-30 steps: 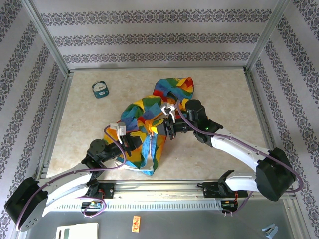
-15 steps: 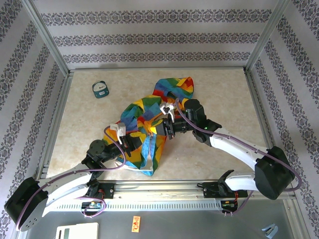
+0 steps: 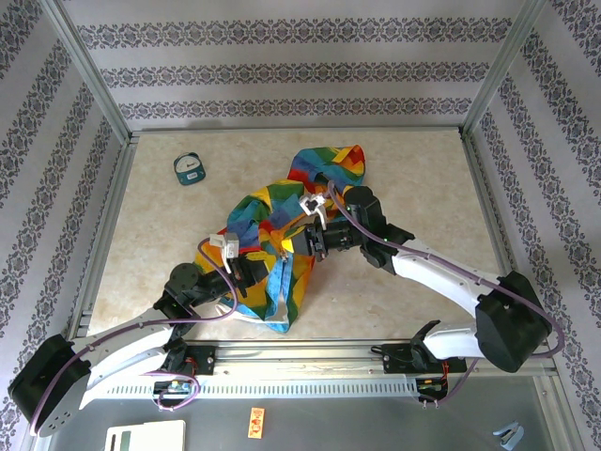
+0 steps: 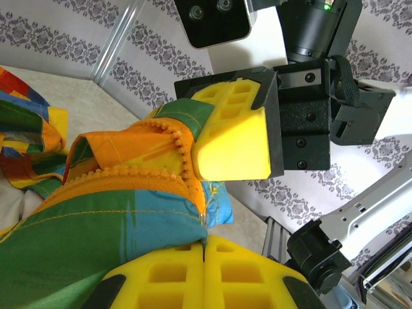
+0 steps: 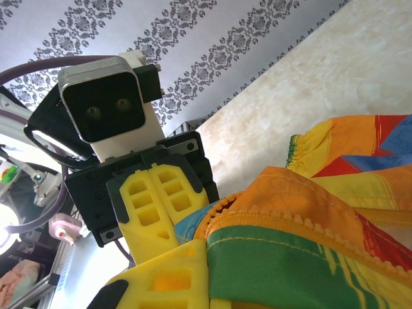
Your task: Zip up the jacket
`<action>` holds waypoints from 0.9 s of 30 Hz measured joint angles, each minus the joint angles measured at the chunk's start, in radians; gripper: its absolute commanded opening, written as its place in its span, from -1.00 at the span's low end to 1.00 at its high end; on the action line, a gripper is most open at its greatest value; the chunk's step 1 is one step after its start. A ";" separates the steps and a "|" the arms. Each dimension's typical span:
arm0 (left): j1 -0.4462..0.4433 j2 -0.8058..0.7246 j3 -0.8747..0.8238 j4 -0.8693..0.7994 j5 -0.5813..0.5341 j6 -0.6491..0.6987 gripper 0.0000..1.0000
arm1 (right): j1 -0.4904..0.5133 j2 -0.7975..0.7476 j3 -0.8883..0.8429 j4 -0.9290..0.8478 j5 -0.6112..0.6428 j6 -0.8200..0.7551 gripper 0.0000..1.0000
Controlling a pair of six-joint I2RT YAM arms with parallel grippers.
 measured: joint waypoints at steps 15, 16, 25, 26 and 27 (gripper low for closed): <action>0.005 0.000 0.010 -0.130 0.047 0.037 -1.00 | 0.000 0.039 0.008 -0.034 0.020 0.026 -1.00; 0.005 0.000 0.012 -0.139 0.048 0.040 -1.00 | 0.000 0.040 0.008 -0.035 0.020 0.028 -1.00; 0.005 0.000 0.019 -0.191 0.052 0.061 -1.00 | 0.000 0.044 0.008 -0.037 0.031 0.030 -1.00; 0.005 0.000 0.019 -0.194 0.052 0.061 -1.00 | 0.000 0.045 0.008 -0.037 0.031 0.030 -1.00; 0.005 0.000 0.019 -0.198 0.052 0.061 -1.00 | 0.000 0.045 0.008 -0.037 0.031 0.030 -1.00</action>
